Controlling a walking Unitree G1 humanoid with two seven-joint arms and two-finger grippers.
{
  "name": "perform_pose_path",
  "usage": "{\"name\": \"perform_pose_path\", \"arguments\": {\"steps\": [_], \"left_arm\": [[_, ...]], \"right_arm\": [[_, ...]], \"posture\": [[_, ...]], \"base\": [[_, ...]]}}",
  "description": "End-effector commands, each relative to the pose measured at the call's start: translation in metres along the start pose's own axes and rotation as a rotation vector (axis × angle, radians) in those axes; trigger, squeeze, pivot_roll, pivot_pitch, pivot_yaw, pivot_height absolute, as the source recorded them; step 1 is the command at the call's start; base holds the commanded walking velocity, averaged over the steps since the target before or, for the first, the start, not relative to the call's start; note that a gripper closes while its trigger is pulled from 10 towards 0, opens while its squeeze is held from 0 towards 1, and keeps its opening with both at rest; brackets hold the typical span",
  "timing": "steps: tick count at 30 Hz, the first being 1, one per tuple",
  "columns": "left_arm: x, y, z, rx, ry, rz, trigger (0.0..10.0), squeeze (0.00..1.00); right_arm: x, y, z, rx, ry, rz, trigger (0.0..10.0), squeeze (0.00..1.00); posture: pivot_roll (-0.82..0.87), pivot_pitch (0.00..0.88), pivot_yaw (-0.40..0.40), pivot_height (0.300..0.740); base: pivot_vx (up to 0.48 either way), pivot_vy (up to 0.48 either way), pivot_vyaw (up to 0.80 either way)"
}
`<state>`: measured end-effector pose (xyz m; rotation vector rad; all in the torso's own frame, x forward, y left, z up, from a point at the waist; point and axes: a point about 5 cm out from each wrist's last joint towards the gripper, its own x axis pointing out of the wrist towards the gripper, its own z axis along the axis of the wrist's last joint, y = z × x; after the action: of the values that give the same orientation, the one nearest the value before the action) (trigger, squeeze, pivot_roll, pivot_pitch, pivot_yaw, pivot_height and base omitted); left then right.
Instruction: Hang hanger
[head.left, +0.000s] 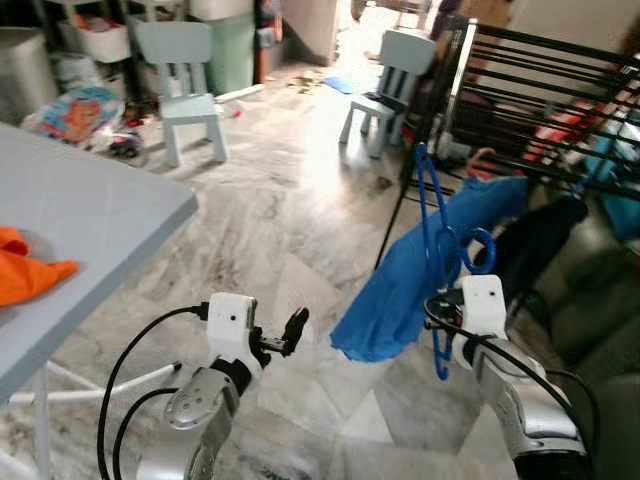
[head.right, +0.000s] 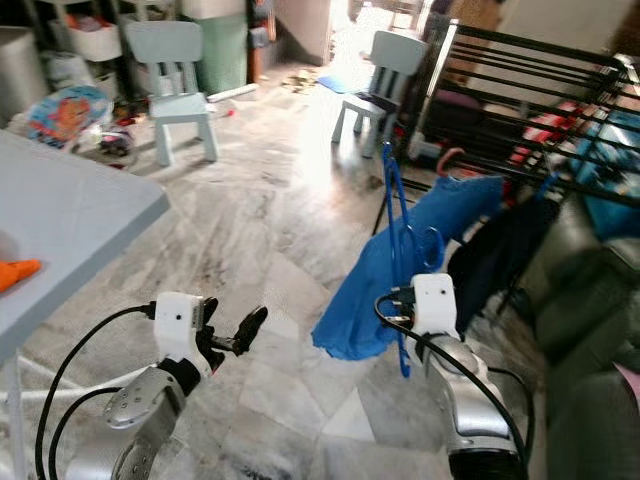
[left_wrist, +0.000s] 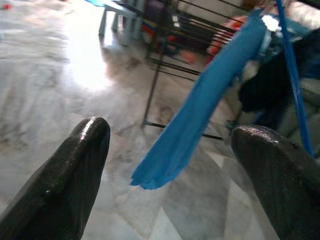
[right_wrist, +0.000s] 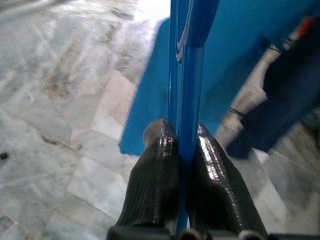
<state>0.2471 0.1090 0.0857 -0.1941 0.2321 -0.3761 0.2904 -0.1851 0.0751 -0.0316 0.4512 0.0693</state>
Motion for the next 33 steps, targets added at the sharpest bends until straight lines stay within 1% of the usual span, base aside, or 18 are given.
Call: {"name": "perform_pose_path", "arguments": {"steps": [1, 3, 6, 8, 10, 11, 13, 14, 15, 18, 20, 23, 25, 27, 28, 29, 31, 33], "left_arm": [[0.002, -0.007, 0.002, 0.000, -0.001, -0.035, 10.0, 0.00], [0.003, -0.006, 0.001, 0.005, 0.005, -0.039, 10.0, 0.00], [0.004, -0.006, 0.001, 0.017, 0.013, -0.048, 10.0, 0.00], [0.006, -0.005, 0.002, 0.030, 0.021, -0.057, 10.0, 0.00], [0.009, -0.005, 0.003, 0.039, 0.022, -0.071, 10.0, 0.00], [0.012, -0.006, 0.005, 0.046, 0.024, -0.086, 10.0, 0.00], [0.014, -0.007, 0.006, 0.052, 0.026, -0.097, 10.0, 0.00], [0.022, -0.009, 0.010, 0.071, 0.028, -0.142, 10.0, 0.00], [0.027, -0.011, 0.012, 0.081, 0.025, -0.169, 10.0, 0.00], [0.032, -0.013, 0.014, 0.087, 0.021, -0.189, 10.0, 0.00], [0.038, -0.016, 0.017, 0.096, 0.009, -0.230, 10.0, 0.00], [0.041, -0.015, 0.017, 0.112, 0.016, -0.248, 10.0, 0.00], [0.042, -0.010, 0.018, 0.116, 0.021, -0.246, 10.0, 0.00], [0.042, -0.003, 0.019, 0.105, 0.019, -0.225, 10.0, 0.00], [0.042, -0.003, 0.019, 0.105, 0.019, -0.225, 10.0, 0.00], [0.043, 0.003, 0.017, 0.093, 0.025, -0.206, 10.0, 0.00], [0.043, 0.004, 0.015, 0.087, 0.027, -0.201, 10.0, 0.00], [0.047, 0.008, 0.008, 0.073, 0.037, -0.182, 10.0, 0.00]], "right_arm": [[0.000, -0.007, 0.004, 0.002, -0.015, -0.028, 10.0, 0.00], [0.001, -0.008, 0.005, 0.045, -0.022, -0.048, 10.0, 0.00], [0.003, -0.008, 0.004, 0.037, -0.007, -0.068, 10.0, 0.00], [0.004, -0.005, 0.007, 0.080, -0.023, -0.066, 10.0, 0.00], [0.004, -0.004, 0.010, 0.077, -0.055, -0.079, 10.0, 0.00], [0.003, -0.005, 0.013, 0.072, -0.085, -0.087, 10.0, 0.00], [0.002, -0.005, 0.015, 0.070, -0.105, -0.093, 10.0, 0.00], [-0.003, -0.008, 0.017, 0.097, -0.151, -0.108, 10.0, 0.00], [-0.006, -0.011, 0.018, 0.101, -0.171, -0.127, 10.0, 0.00], [-0.009, -0.012, 0.015, 0.136, -0.150, -0.121, 10.0, 0.00], [-0.015, -0.018, 0.012, 0.094, -0.153, -0.169, 10.0, 0.00], [-0.018, -0.018, 0.009, 0.123, -0.168, -0.179, 10.0, 0.00], [-0.019, -0.015, 0.008, 0.145, -0.178, -0.182, 10.0, 0.00], [-0.019, -0.008, 0.011, 0.141, -0.183, -0.171, 10.0, 0.00], [-0.019, -0.008, 0.011, 0.141, -0.183, -0.171, 10.0, 0.00], [-0.018, -0.001, 0.011, 0.118, -0.170, -0.150, 10.0, 0.00], [-0.017, 0.001, 0.011, 0.106, -0.164, -0.143, 10.0, 0.00], [-0.019, 0.011, 0.010, 0.075, -0.156, -0.121, 10.0, 0.00]], "posture": [[0.04, 0.037, -0.060, 0.740], [0.04, 0.033, -0.049, 0.740], [0.04, 0.028, -0.034, 0.740], [0.03, 0.025, -0.020, 0.740], [0.02, 0.022, -0.003, 0.740], [0.00, 0.018, 0.028, 0.740], [0.00, 0.018, 0.035, 0.740], [-0.06, 0.010, 0.080, 0.740], [-0.07, 0.008, 0.085, 0.740], [-0.10, 0.004, 0.104, 0.740], [-0.13, 0.000, 0.119, 0.740], [-0.13, 0.000, 0.119, 0.740], [-0.14, 0.000, 0.117, 0.740], [-0.15, 0.005, 0.111, 0.740], [-0.15, 0.005, 0.111, 0.740], [-0.17, 0.019, 0.095, 0.740], [-0.17, 0.019, 0.095, 0.740], [-0.20, 0.002, 0.065, 0.740]], "base": [[0.000, 0.319, 0.00], [0.000, 0.317, 0.00], [0.000, 0.314, 0.00], [0.000, 0.000, 0.00], [0.000, 0.000, 0.00], [0.000, 0.000, 0.00], [0.000, 0.000, 0.00], [0.000, 0.000, 0.00], [0.000, 0.000, 0.00], [0.000, 0.000, 0.00], [0.000, 0.000, 0.00], [0.000, 0.000, 0.00], [0.000, 0.000, 0.00], [0.000, 0.000, 0.00], [0.000, 0.000, 0.00], [0.000, 0.000, 0.00], [0.000, 0.000, 0.00], [0.000, 0.000, -0.63]]}}
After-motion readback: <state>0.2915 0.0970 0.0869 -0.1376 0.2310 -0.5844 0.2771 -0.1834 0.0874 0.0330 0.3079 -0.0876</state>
